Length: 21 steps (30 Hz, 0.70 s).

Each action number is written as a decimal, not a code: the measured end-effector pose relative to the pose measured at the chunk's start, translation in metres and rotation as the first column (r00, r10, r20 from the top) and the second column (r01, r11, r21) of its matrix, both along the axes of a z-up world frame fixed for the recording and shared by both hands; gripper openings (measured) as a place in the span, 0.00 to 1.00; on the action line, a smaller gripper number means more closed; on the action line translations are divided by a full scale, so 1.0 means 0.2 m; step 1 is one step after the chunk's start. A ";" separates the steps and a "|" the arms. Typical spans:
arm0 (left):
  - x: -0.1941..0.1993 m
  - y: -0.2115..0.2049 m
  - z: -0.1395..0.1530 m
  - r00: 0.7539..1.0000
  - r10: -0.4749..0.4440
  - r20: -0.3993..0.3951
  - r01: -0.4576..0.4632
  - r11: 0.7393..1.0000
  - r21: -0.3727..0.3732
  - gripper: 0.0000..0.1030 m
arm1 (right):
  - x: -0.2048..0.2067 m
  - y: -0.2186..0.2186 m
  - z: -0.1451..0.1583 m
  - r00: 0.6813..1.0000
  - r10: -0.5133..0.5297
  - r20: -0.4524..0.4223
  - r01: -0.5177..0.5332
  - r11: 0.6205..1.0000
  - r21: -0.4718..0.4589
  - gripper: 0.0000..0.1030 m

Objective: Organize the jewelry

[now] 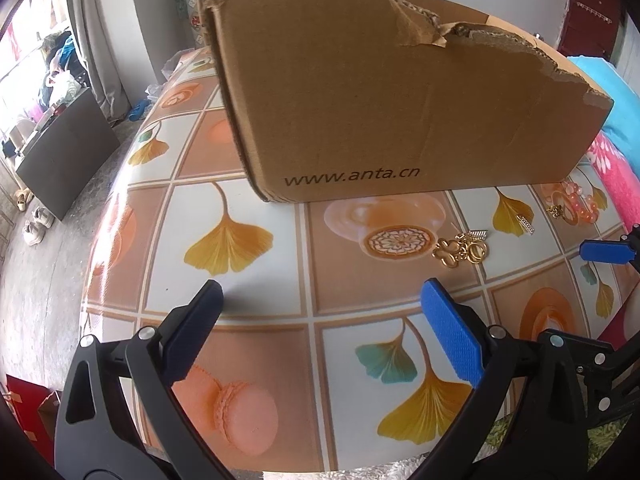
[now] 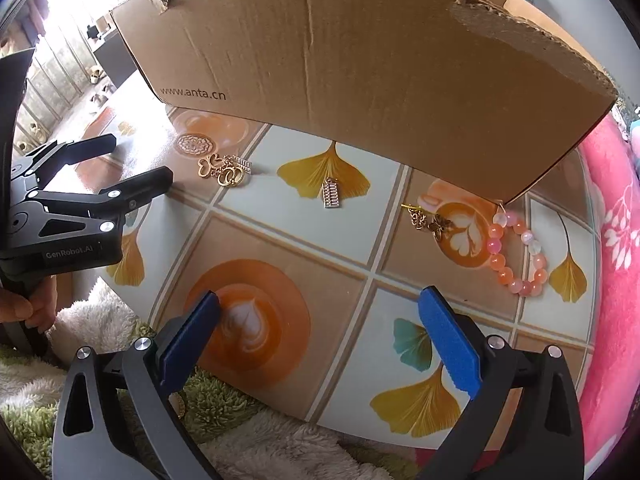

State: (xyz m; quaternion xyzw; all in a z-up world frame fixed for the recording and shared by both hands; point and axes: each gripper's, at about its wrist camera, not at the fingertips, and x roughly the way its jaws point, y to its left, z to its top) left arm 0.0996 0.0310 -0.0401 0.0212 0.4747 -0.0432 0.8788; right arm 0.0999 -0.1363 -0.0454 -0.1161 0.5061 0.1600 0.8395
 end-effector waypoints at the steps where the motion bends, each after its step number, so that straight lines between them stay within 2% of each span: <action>1: 0.00 0.00 0.00 1.000 0.006 0.001 -0.006 1.000 0.003 0.93 | -0.01 -0.01 0.00 1.000 0.001 0.002 -0.001 1.000 0.002 0.94; 5: -0.03 0.02 0.03 0.999 0.026 0.028 -0.026 1.000 0.011 0.93 | -0.03 -0.08 0.03 0.997 -0.068 -0.031 0.069 0.997 0.021 0.94; 7: -0.05 0.02 0.05 0.998 0.028 0.051 -0.030 0.999 0.029 0.92 | -0.05 -0.11 0.08 0.998 -0.066 -0.007 0.067 0.994 0.088 0.94; 10: -0.07 0.01 0.08 0.997 0.022 0.079 -0.025 0.999 0.038 0.92 | -0.08 -0.13 0.16 0.997 -0.049 0.067 0.040 0.991 0.127 0.88; 12: -0.09 0.00 0.11 0.995 0.010 0.102 -0.013 0.999 0.029 0.92 | -0.09 -0.13 0.18 0.995 -0.042 0.086 0.030 0.990 0.135 0.85; 14: -0.10 -0.01 0.13 0.992 -0.012 0.125 0.009 1.000 0.023 0.91 | -0.08 -0.13 0.18 0.996 -0.044 0.076 0.033 0.989 0.142 0.75; 19: -0.08 -0.06 0.13 0.987 -0.076 0.141 0.070 0.997 0.046 0.88 | -0.07 -0.17 0.15 0.998 -0.048 0.043 0.039 0.980 0.195 0.62; 21: -0.08 -0.07 0.13 0.985 -0.094 0.142 0.088 0.995 0.046 0.76 | -0.05 -0.18 0.16 0.998 -0.055 0.037 0.046 0.975 0.217 0.55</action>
